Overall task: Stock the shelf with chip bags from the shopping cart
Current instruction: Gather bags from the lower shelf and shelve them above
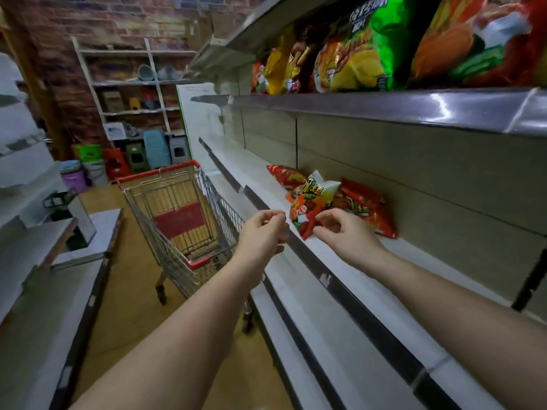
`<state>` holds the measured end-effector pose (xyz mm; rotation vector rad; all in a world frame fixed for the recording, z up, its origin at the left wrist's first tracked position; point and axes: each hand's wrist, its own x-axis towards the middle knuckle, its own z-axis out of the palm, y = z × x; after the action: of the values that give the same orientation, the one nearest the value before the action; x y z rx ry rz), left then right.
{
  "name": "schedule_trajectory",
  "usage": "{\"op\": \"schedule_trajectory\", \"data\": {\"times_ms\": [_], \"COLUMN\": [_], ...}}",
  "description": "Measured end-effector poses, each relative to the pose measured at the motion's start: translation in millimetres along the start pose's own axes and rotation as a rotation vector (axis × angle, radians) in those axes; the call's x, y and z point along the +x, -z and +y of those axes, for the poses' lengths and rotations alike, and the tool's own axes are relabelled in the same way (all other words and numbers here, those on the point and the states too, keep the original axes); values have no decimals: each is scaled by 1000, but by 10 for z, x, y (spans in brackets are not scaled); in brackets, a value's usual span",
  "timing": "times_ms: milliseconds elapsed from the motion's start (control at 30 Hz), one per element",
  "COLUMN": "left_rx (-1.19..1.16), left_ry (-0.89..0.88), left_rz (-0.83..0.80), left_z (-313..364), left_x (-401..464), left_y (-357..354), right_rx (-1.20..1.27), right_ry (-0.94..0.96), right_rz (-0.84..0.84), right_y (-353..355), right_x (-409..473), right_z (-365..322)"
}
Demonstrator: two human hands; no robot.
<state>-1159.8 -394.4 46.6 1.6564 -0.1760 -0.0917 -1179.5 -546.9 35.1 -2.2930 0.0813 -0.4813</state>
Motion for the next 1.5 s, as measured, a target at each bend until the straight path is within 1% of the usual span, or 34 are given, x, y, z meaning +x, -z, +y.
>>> {"op": "schedule_trajectory", "data": {"times_ms": [133, 267, 400, 500, 567, 700, 767, 900, 1100, 1233, 1300, 1400, 1500], "left_rx": [29, 47, 69, 73, 86, 160, 179, 207, 303, 341, 310, 246, 234], "left_ry": [27, 73, 111, 110, 111, 71, 54, 77, 64, 85, 108, 134, 142], "left_rz": [-91, -156, -221, -247, -259, -307, -321, -363, -462, -522, -572, -691, -787], "left_z": [-64, -124, -228, -286, -293, -304, -342, -468, -705, -844, -888, -934, -946], "left_x": [684, 1285, 1786, 2136, 2370, 2847, 3056, 3357, 3775, 3956, 4033, 4099, 4155], "left_y": [246, 331, 201, 40, -64, -245, -319, -466, -644, -691, -698, -702, -681], "right_rx": [44, 63, 37, 94, 117, 114, 167, 262, 364, 466, 490, 444, 434], "right_ry": [-132, -233, -325, -424, -482, -560, -572, -628, -687, -699, -710, -757, -785], "right_rz": [39, 85, 124, 198, 218, 280, 288, 243, 282, 328, 356, 461, 525], "right_y": [-349, -536, -550, -545, -536, -543, -583, -698, -874, -1037, -1128, -1252, -1277], "right_x": [588, 997, 1361, 1667, 1863, 2152, 2275, 2446, 2541, 2562, 2602, 2676, 2718], "right_z": [-22, 87, 340, 620, 789, 1032, 1119, 1256, 1318, 1340, 1357, 1367, 1362]}}
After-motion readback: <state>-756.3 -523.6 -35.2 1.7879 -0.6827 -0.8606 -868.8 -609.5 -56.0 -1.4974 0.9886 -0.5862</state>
